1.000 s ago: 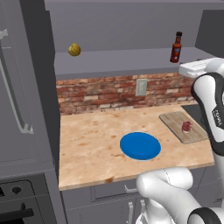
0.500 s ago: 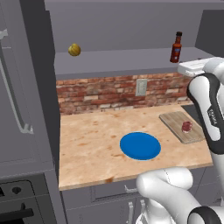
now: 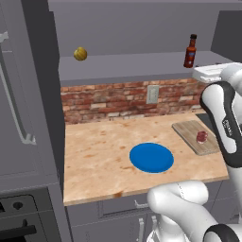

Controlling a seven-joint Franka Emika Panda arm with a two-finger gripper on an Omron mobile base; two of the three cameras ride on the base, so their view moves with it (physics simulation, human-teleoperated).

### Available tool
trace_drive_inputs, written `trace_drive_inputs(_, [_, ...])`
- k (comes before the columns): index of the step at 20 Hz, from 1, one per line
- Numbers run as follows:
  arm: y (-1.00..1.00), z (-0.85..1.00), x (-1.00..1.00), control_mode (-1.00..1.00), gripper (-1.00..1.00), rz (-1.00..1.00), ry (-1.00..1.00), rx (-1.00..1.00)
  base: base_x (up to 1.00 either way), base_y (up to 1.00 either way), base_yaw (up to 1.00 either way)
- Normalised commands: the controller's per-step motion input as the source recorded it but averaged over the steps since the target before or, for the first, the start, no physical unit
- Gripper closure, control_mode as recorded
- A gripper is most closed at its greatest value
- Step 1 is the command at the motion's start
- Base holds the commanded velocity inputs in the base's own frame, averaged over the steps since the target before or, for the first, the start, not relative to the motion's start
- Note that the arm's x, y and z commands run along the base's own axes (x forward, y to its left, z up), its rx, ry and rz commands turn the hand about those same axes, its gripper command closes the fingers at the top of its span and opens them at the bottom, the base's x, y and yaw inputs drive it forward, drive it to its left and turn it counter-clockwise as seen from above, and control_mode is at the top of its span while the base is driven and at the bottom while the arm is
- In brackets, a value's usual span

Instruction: Pick the steak from the plate and place it on the cutting board. Then pick the condiment bottle from the cabinet and place it next to the cutting board.

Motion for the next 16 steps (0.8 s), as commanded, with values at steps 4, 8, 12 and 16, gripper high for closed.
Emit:
trace_drive_inputs(4, [-0.04, 0.00, 0.00, -1.00, -1.00, -0.03, -0.05, 0.02, 0.00, 0.00, 0.00])
trace_drive_inputs(8, [-0.02, 0.00, 0.00, -1.00, -1.00, -0.02, -0.05, 0.01, 0.00, 0.00, 0.00])
trace_drive_inputs(12, [0.00, 0.00, 0.00, -1.00, -1.00, -0.01, -0.07, 0.00, 0.00, 0.00, 0.00])
trace_drive_inputs(16, [0.00, 0.00, 0.00, -1.00, -1.00, -0.01, -0.06, 0.00, 0.00, 0.00, 0.00])
